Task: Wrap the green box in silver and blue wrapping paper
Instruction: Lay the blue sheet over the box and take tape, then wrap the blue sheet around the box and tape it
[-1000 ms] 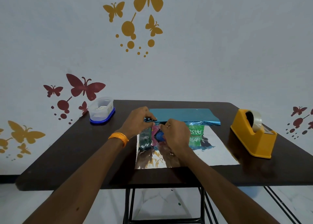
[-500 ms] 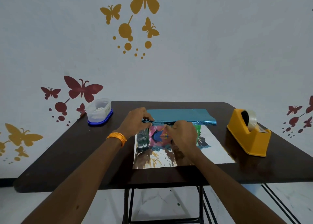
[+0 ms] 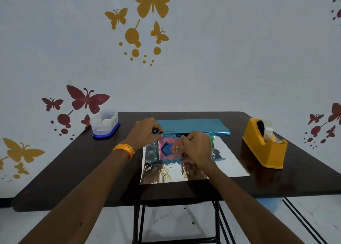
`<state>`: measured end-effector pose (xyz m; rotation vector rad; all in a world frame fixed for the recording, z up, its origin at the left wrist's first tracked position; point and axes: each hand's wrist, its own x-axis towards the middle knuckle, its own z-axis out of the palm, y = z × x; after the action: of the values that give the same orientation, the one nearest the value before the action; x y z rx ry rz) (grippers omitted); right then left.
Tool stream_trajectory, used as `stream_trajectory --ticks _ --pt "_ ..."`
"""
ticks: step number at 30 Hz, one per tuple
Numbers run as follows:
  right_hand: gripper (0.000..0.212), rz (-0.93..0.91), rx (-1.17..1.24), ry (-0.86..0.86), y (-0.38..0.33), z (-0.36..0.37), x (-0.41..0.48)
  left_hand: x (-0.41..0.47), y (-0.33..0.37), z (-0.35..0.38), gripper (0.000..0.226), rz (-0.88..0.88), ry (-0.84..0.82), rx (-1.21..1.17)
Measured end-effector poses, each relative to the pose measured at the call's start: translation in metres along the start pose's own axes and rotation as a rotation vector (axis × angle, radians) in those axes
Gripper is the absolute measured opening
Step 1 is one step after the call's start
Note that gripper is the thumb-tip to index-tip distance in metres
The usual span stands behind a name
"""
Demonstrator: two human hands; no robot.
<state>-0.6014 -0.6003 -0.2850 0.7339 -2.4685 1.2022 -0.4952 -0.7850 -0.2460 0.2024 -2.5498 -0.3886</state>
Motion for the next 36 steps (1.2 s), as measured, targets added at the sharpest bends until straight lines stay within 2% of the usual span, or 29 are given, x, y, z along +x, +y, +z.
stream_trajectory --ticks 3,6,8,10,13,16,19,21,23,26,28,30,33,36 --pt "0.033 0.093 0.248 -0.002 -0.007 -0.001 -0.001 0.007 0.007 -0.003 0.054 -0.056 0.073 0.066" --pt "0.021 0.241 0.546 -0.05 -0.012 0.001 -0.007 0.026 0.016 -0.001 0.063 -0.059 0.144 0.033" --pt "0.018 0.316 0.648 -0.094 -0.011 0.003 -0.011 0.046 0.023 0.003 0.062 -0.096 0.069 0.01" --pt "0.02 0.336 0.706 -0.119 -0.009 0.001 -0.01 0.068 0.027 0.01 0.069 -0.194 -0.097 -0.006" --pt "0.018 0.356 0.765 -0.179 -0.01 -0.005 -0.005 0.089 0.019 0.022 0.096 -0.339 -0.366 0.051" --pt "0.022 0.411 0.761 -0.197 -0.011 -0.009 0.011 0.096 0.004 0.027 0.122 -0.394 -0.411 0.053" --pt "0.027 0.404 0.726 -0.277 -0.015 -0.014 0.036 0.09 0.004 0.016 0.118 -0.412 -0.387 0.145" --pt "0.039 0.387 0.594 -0.371 -0.019 -0.022 0.053 0.076 0.012 0.004 0.113 -0.408 -0.456 0.091" --pt "0.063 0.319 0.316 -0.456 -0.022 -0.031 0.073 0.06 0.023 -0.008 0.098 -0.369 -0.568 -0.074" --pt "0.117 0.173 -0.183 -0.607 -0.034 -0.041 0.094 0.038 0.045 -0.021 0.082 -0.384 -0.807 -0.352" --pt "0.138 0.102 -0.388 -0.687 -0.038 -0.038 0.101 0.03 0.054 -0.019 0.071 -0.362 -0.921 -0.491" --pt "0.133 0.042 -0.474 -0.742 -0.04 -0.034 0.103 0.027 0.058 -0.015 0.06 -0.344 -0.952 -0.509" --pt "0.098 -0.04 -0.487 -0.756 -0.043 -0.045 0.092 0.027 0.059 -0.022 0.041 -0.293 -0.884 -0.465" --pt "0.086 -0.119 -0.46 -0.845 -0.04 -0.055 0.09 0.029 0.053 -0.035 0.029 -0.242 -0.63 -0.423"
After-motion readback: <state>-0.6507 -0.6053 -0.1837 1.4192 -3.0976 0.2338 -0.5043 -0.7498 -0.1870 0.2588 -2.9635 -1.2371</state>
